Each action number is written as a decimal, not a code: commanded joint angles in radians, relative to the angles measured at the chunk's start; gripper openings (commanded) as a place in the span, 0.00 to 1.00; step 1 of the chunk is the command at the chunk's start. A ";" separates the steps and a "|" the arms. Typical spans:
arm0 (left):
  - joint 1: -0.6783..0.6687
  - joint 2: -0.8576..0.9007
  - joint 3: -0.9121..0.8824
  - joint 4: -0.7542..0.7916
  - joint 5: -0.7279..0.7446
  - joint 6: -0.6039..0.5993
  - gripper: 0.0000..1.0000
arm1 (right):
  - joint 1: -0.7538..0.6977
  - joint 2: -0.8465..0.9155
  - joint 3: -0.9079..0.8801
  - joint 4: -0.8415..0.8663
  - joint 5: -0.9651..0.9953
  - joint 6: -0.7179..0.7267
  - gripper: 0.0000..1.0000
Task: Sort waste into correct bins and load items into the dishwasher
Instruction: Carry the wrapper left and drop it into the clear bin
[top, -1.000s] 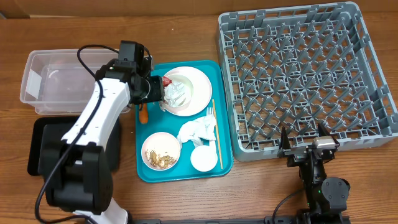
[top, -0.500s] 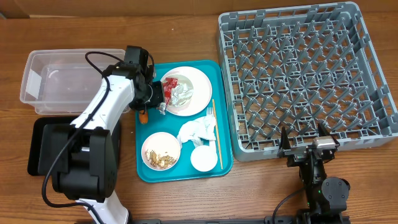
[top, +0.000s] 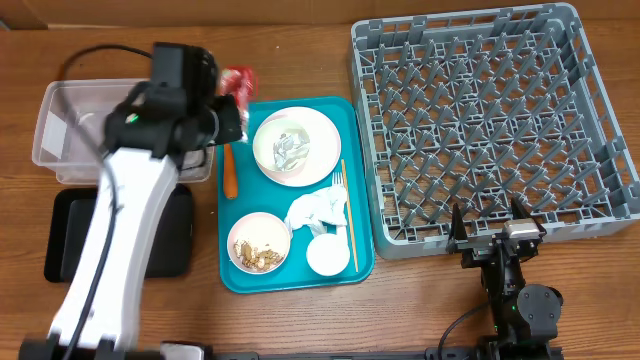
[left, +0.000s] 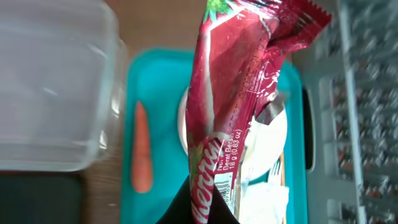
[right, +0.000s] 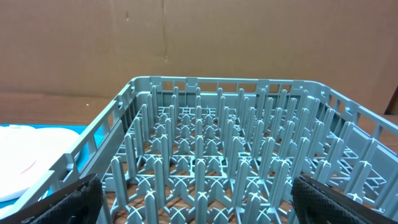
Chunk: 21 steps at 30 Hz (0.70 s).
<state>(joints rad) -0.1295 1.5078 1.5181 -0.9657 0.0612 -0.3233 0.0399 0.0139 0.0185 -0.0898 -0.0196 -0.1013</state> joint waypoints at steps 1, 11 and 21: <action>0.040 -0.030 0.008 -0.026 -0.150 -0.017 0.04 | -0.003 -0.009 -0.011 0.006 -0.001 0.000 1.00; 0.283 0.032 0.007 -0.073 -0.183 -0.140 0.04 | -0.003 -0.009 -0.011 0.006 -0.001 0.000 1.00; 0.471 0.169 0.007 0.008 -0.151 -0.178 0.04 | -0.003 -0.009 -0.011 0.006 -0.001 0.000 1.00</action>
<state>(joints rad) 0.3191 1.6318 1.5230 -0.9775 -0.0975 -0.4980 0.0399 0.0139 0.0185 -0.0902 -0.0196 -0.1017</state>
